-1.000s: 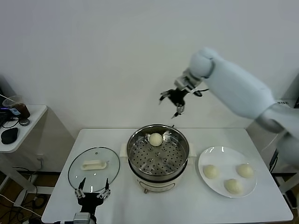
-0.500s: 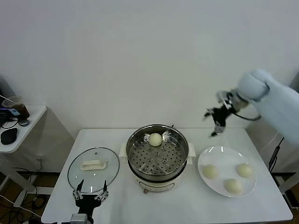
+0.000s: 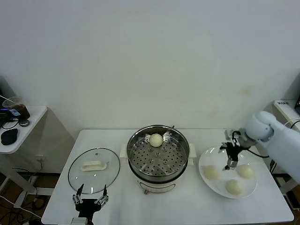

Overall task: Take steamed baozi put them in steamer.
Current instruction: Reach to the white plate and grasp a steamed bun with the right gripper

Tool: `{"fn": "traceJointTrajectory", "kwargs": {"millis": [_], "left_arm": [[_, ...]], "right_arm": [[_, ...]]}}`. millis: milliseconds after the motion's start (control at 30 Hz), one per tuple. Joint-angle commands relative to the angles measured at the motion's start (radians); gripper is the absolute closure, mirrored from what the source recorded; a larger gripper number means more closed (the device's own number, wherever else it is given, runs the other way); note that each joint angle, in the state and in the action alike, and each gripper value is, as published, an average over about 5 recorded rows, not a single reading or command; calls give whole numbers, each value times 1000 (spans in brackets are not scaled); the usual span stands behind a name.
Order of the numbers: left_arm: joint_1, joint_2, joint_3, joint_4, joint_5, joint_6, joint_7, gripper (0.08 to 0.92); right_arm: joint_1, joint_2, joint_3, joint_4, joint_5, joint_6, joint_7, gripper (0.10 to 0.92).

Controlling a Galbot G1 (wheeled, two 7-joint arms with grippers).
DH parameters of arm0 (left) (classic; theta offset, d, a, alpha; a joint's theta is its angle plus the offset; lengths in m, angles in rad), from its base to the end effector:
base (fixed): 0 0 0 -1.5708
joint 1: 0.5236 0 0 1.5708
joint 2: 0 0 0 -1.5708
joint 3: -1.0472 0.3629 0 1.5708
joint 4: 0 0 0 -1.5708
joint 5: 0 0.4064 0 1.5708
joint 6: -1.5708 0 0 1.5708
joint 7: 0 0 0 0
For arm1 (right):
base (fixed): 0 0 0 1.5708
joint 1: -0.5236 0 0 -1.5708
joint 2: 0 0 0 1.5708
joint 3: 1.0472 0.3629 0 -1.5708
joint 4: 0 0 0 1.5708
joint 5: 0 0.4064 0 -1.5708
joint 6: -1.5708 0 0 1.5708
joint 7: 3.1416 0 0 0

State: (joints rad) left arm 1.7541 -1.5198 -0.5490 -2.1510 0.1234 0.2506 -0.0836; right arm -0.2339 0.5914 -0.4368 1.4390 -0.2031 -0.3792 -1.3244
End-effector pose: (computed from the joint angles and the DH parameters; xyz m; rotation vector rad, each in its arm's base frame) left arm 0.1678 0.0158 -0.3268 0.1217 -2.7585 -0.2754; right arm 0.5264 -0.1615 -0.1800 1.2212 -1.3918 1.1714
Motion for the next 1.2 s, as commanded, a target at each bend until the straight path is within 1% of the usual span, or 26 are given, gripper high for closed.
{"fn": "traceJointTrajectory", "kwargs": {"millis": [33,433,1200], "left_arm": [[1,0,-2,5,-1,1,0,177],[-14,-5,-5,28,0,5,4,177],[-25,-7,-2,49,1,8,5,177]], "right_arm": [[-106,78,49,-60,-68,13,22,203],[-76,161,22,-140,-107,39,53,203],[-87,186,17,-170,-157,50,54,203]]}}
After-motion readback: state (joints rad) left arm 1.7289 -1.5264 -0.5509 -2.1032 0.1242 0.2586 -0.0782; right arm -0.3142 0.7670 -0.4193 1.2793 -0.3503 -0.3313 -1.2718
